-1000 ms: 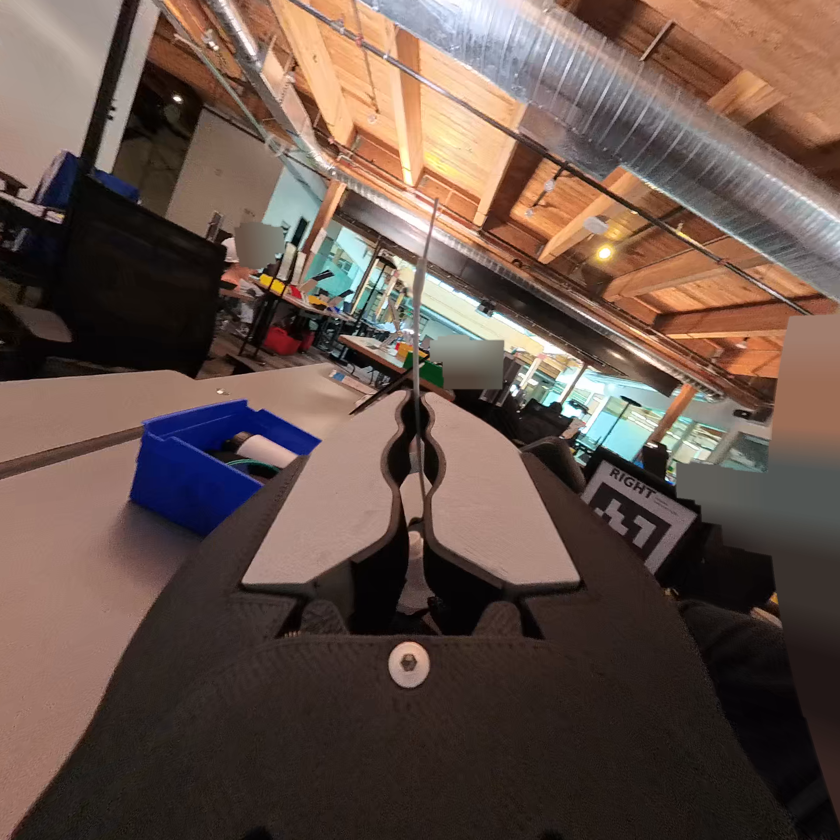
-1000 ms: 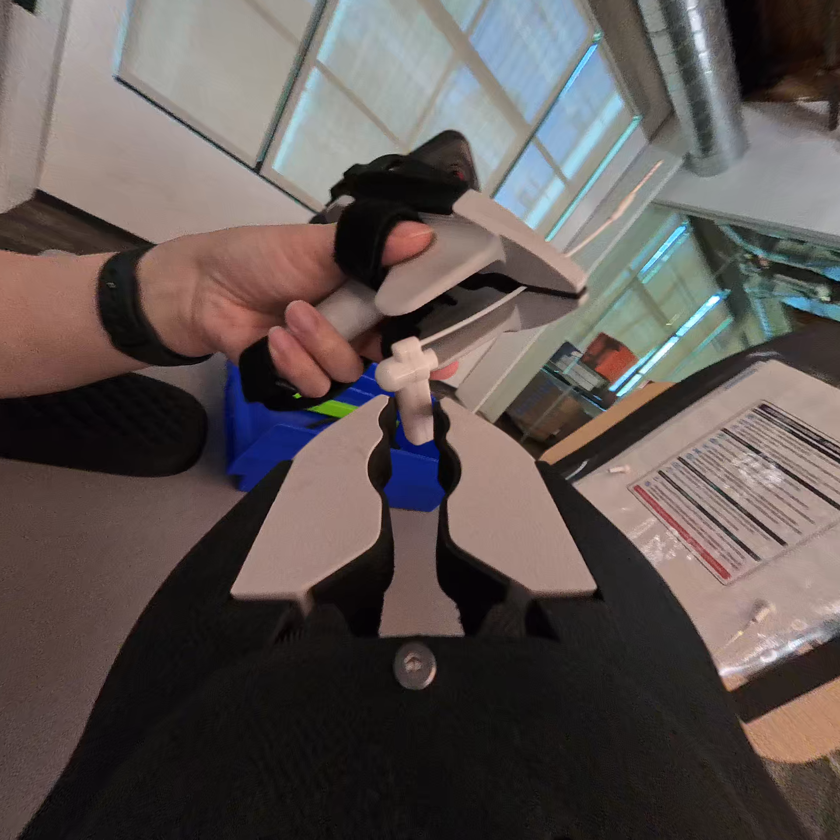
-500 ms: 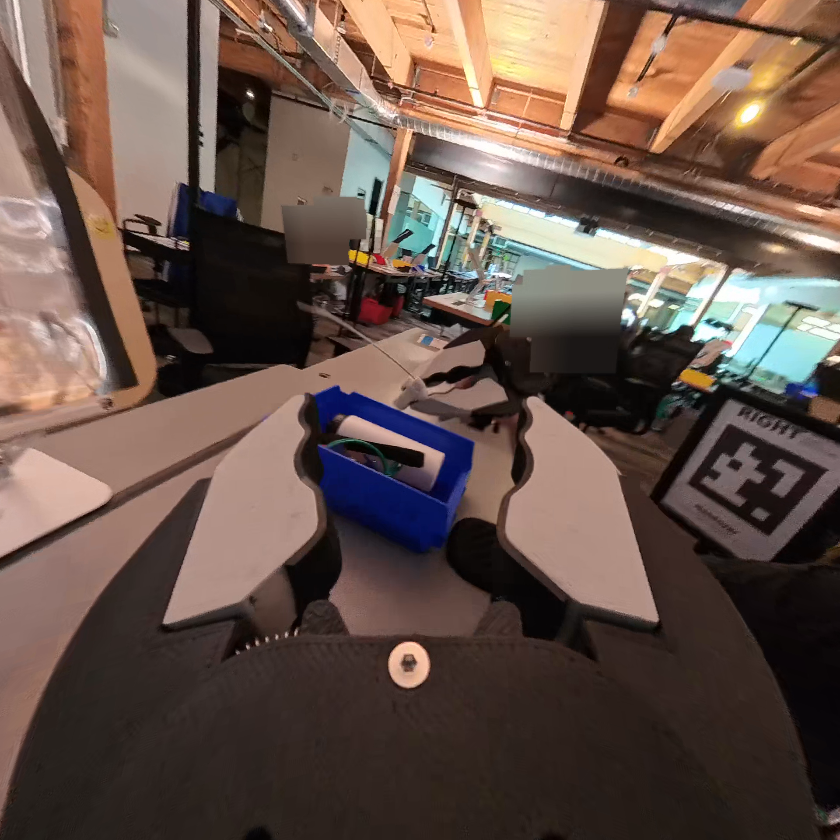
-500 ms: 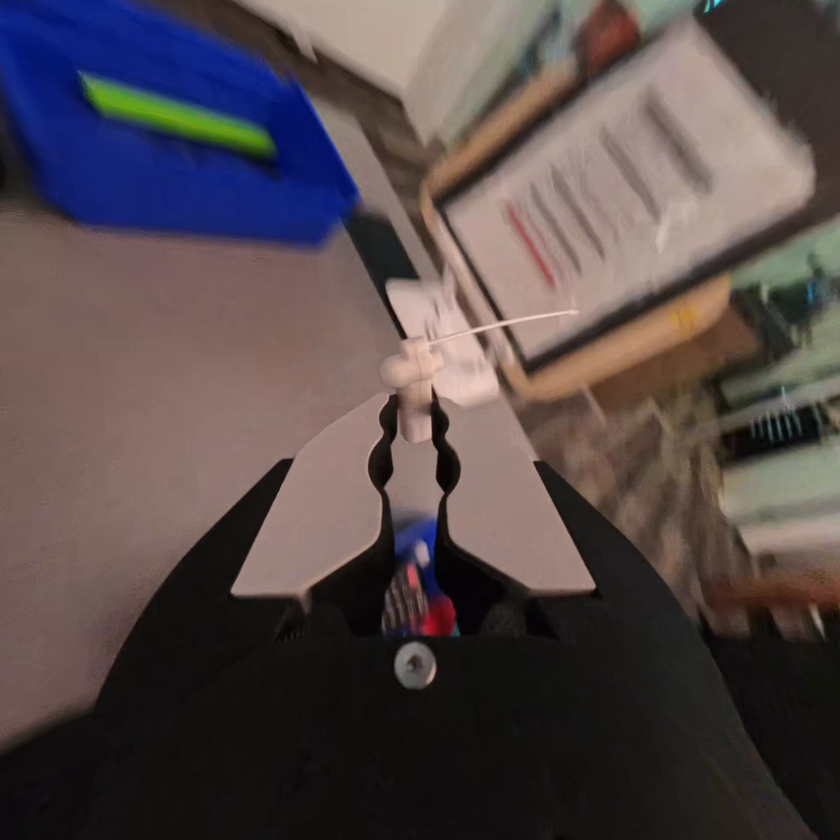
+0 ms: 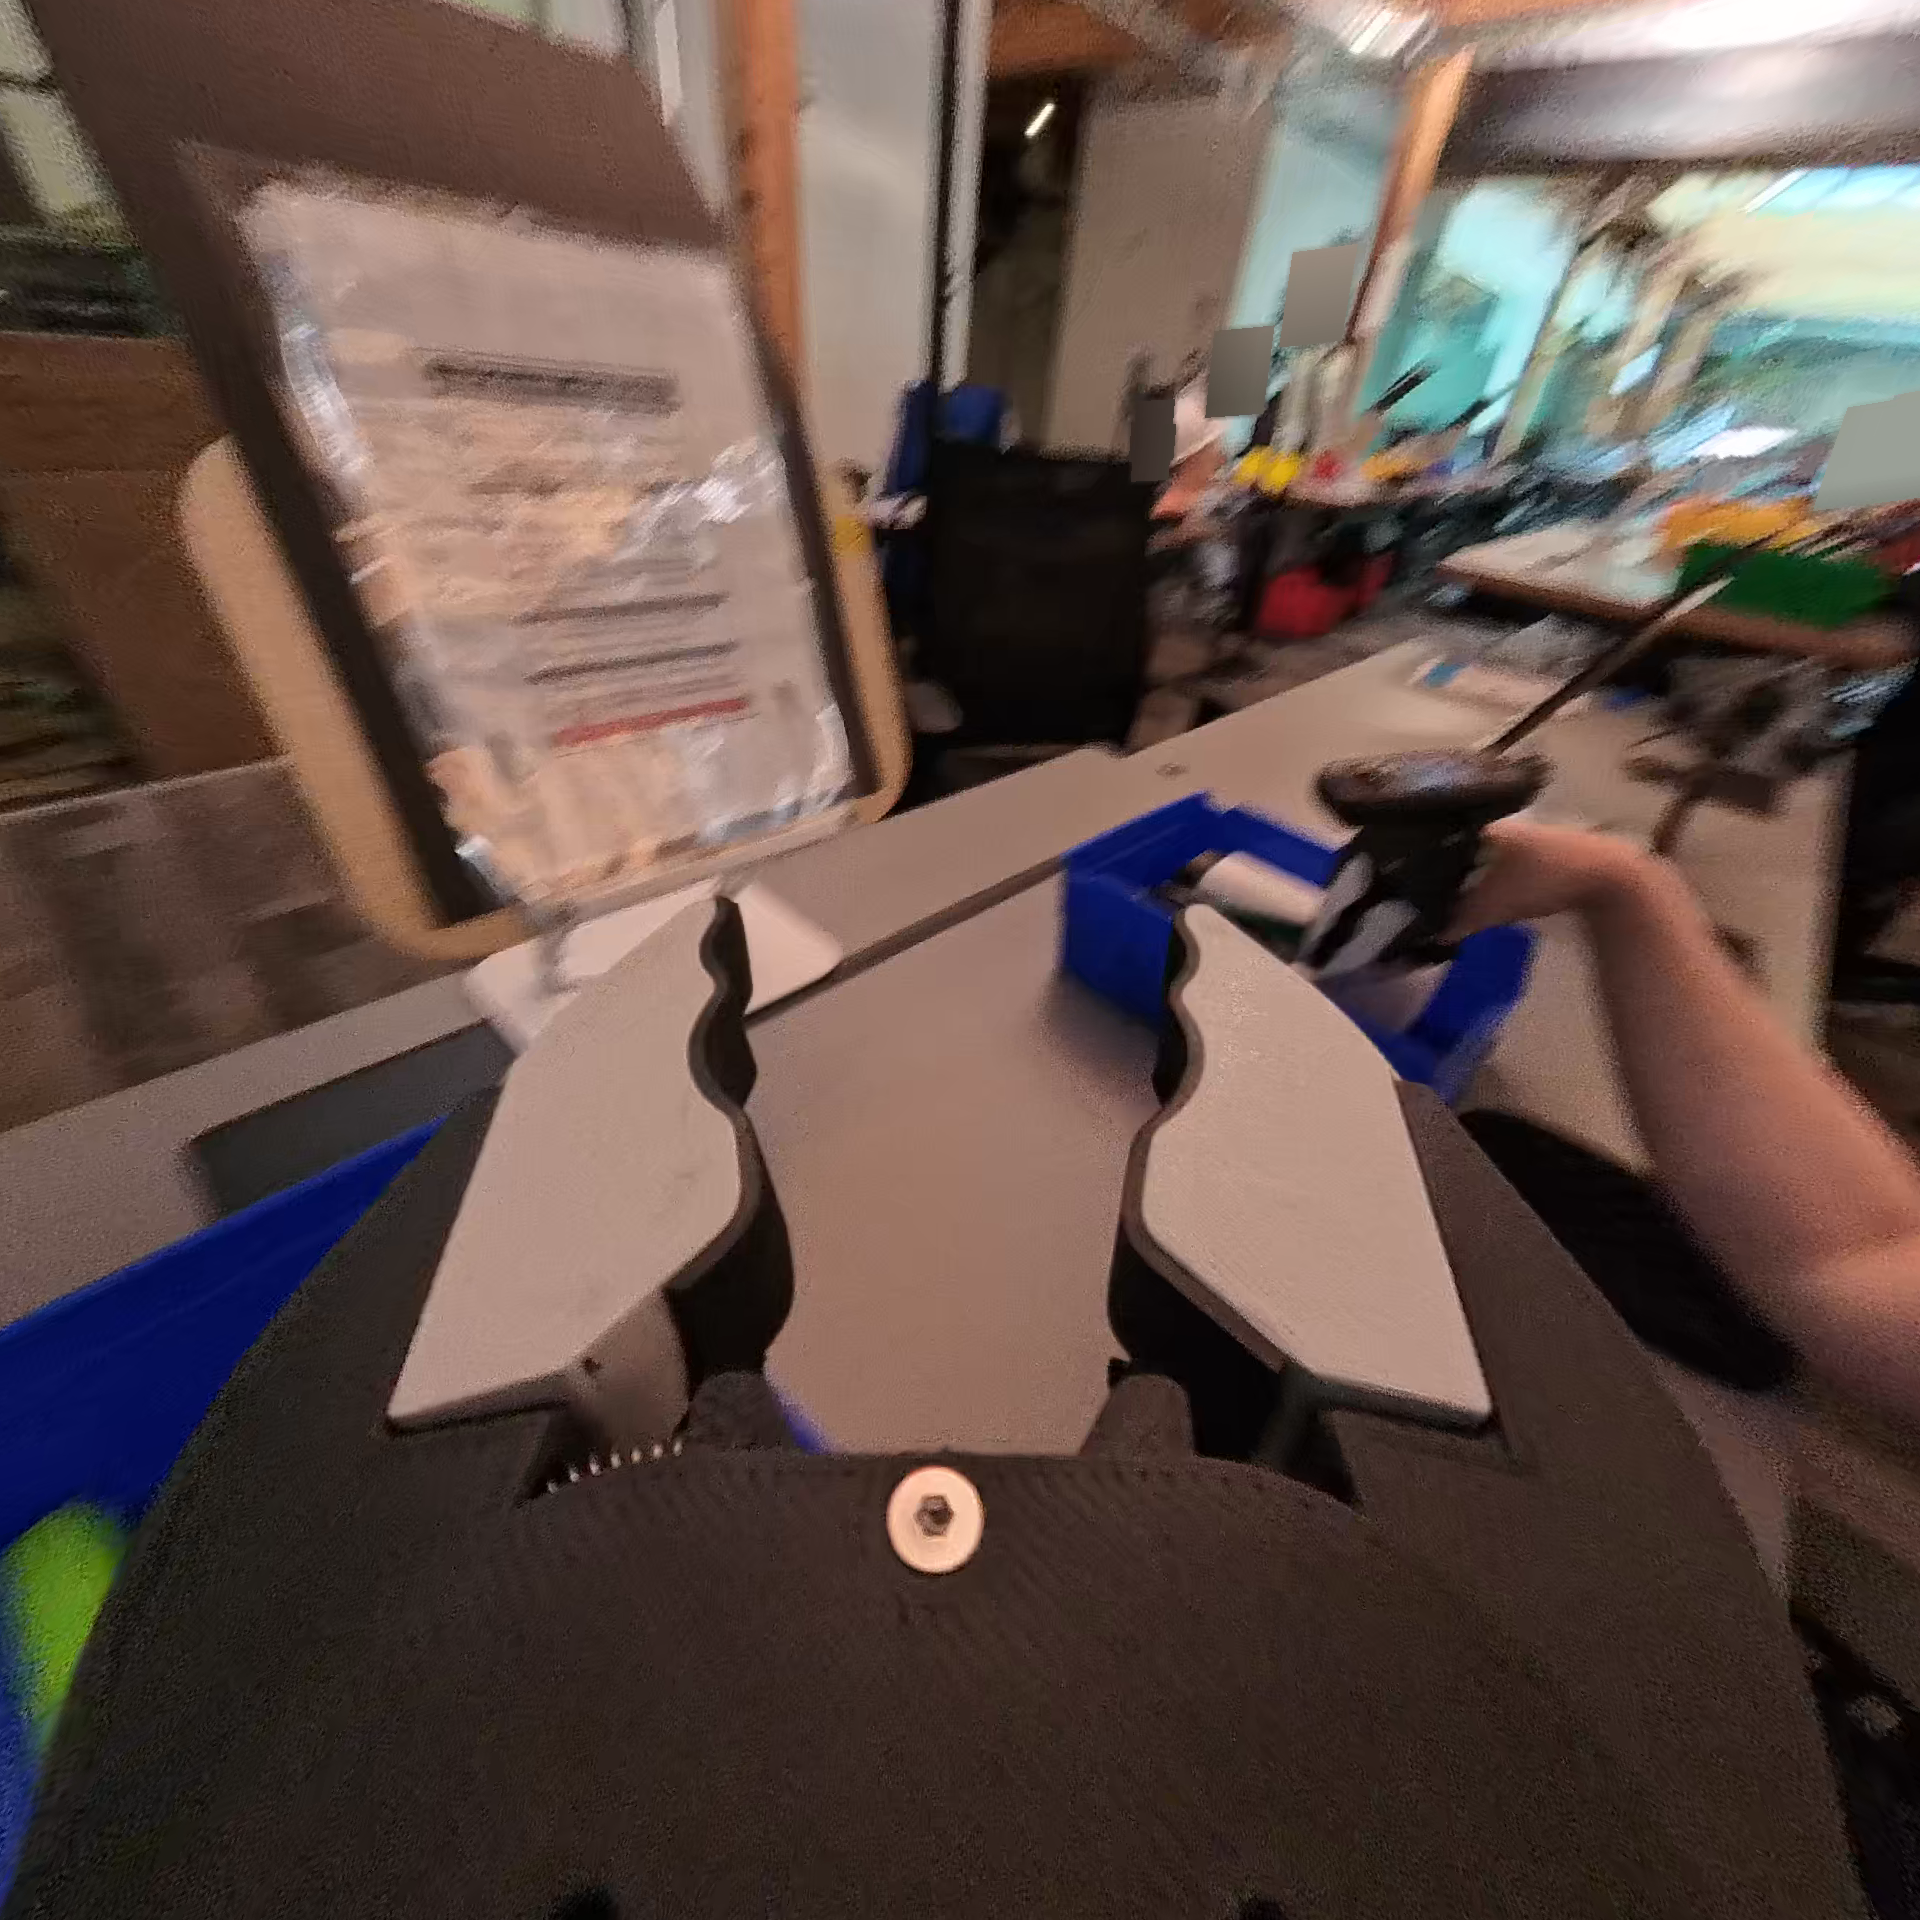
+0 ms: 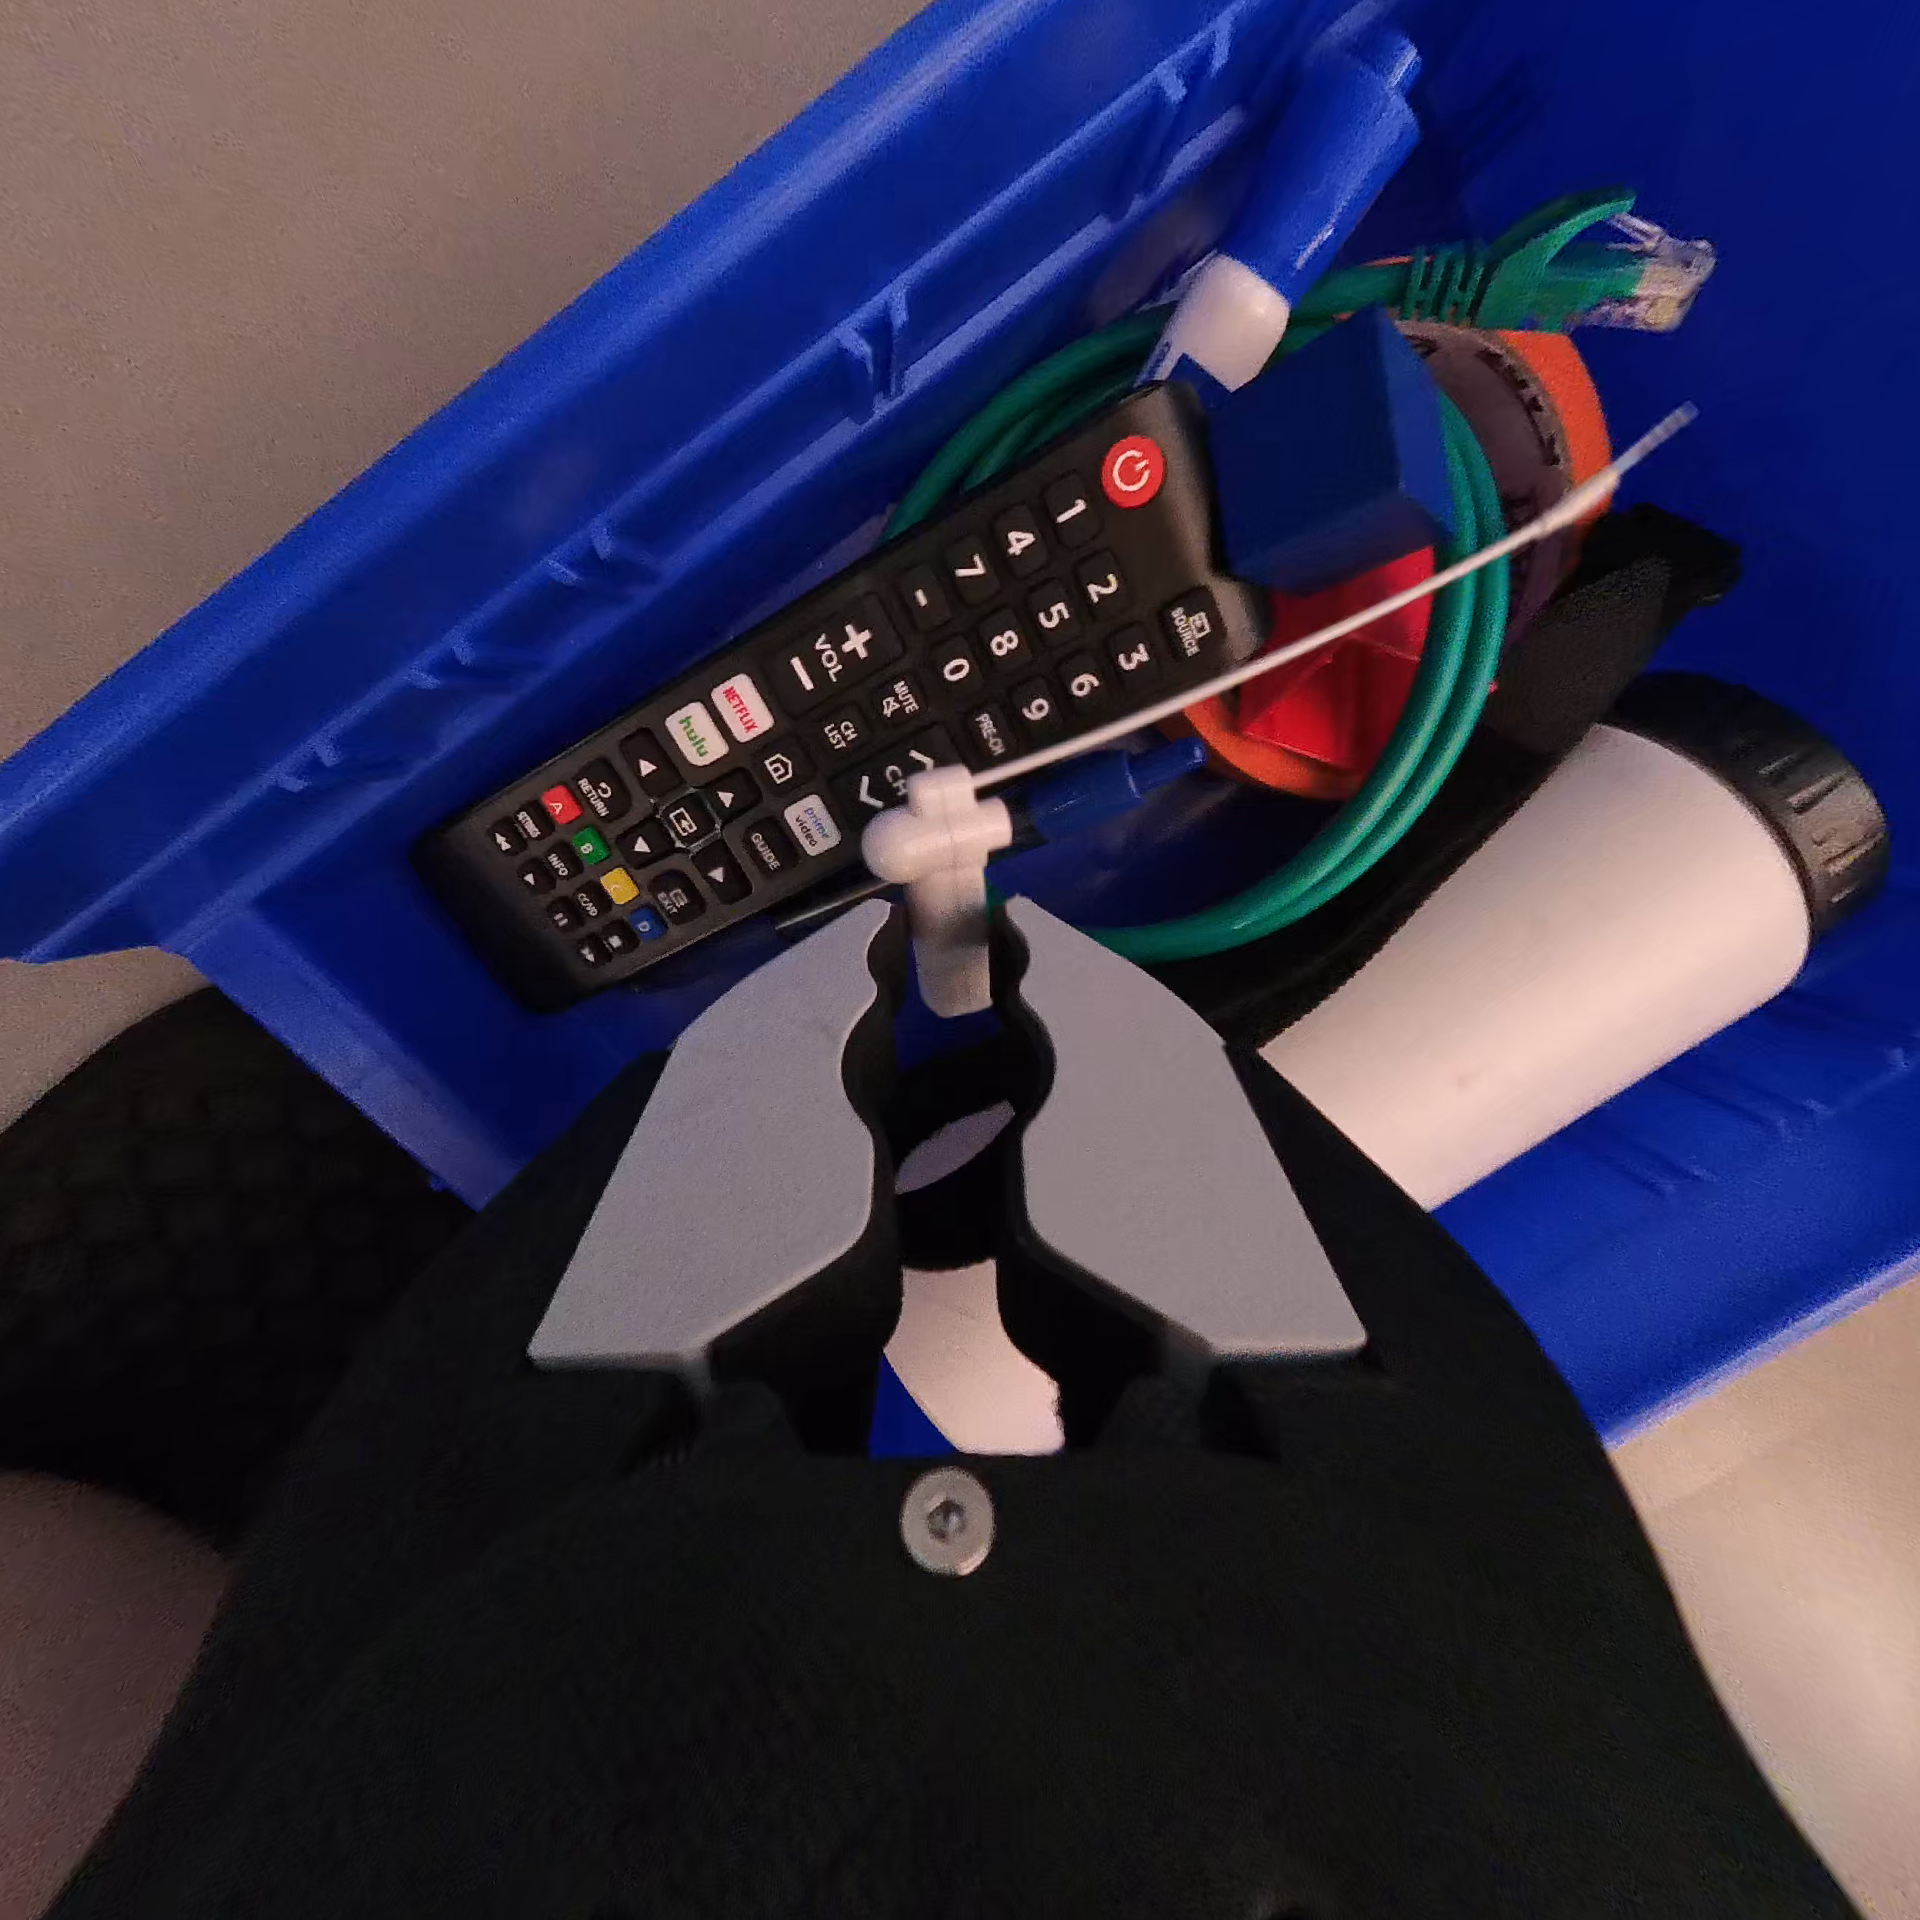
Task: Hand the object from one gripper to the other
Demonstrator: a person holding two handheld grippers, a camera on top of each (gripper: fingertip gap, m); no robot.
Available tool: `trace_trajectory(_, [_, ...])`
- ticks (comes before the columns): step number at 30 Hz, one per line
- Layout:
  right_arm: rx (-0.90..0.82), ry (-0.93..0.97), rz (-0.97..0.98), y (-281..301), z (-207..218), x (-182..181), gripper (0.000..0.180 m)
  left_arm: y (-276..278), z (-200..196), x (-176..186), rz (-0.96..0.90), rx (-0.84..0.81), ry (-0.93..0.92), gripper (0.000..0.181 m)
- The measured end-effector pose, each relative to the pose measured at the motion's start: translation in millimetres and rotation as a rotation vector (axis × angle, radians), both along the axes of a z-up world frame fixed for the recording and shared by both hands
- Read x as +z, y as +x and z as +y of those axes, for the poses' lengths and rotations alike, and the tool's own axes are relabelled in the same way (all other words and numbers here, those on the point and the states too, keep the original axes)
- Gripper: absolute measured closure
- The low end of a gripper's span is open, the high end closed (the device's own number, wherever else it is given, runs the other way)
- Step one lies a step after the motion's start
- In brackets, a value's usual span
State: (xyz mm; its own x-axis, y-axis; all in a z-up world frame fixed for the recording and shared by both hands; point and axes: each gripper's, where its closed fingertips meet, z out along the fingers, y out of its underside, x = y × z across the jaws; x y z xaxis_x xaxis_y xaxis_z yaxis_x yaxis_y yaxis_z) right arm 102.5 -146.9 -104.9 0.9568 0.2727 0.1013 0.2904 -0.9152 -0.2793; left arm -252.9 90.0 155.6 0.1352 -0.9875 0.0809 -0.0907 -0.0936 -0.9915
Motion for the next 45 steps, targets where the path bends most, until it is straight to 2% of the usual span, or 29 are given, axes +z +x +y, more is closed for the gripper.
trace_trajectory(1, [-0.005, 0.002, 0.003, 0, 1, 0, 0.161, -7, 12, -14, 0.086, 0.048, 0.005, 0.104])
trace_trajectory(3, [-0.011, 0.023, 0.006, 0, 1, 5, 0.151, -23, 39, -44, 0.267, 0.148, 0.008, 0.108])
trace_trajectory(6, [-0.043, 0.057, -0.049, 4, -4, 22, 0.15, -44, 86, -65, 0.355, 0.345, -0.019, 0.114])
trace_trajectory(13, [-0.019, 0.276, -0.194, -4, 0, 83, 0.15, -64, 137, -168, 0.725, 0.404, -0.227, 0.137])
trace_trajectory(19, [-0.025, 0.259, -0.215, -5, -1, 84, 0.15, -91, 149, -232, 1.032, 0.528, -0.371, 0.139])
trace_trajectory(25, [-0.036, 0.209, -0.217, -2, -1, 74, 0.15, -96, 144, -263, 1.185, 0.538, -0.435, 0.139])
trace_trajectory(31, [-0.024, 0.193, -0.212, -4, 0, 71, 0.152, -104, 134, -287, 1.308, 0.538, -0.529, 0.148])
trace_trajectory(39, [-0.017, 0.181, -0.206, -5, -2, 69, 0.154, -106, 132, -301, 1.346, 0.518, -0.587, 0.151])
trace_trajectory(41, [-0.016, 0.179, -0.205, -5, -2, 69, 0.155, -105, 132, -303, 1.345, 0.498, -0.595, 0.161])
trace_trajectory(45, [-0.012, 0.172, -0.205, -6, -2, 67, 0.156, -109, 128, -303, 1.372, 0.47, -0.588, 0.169])
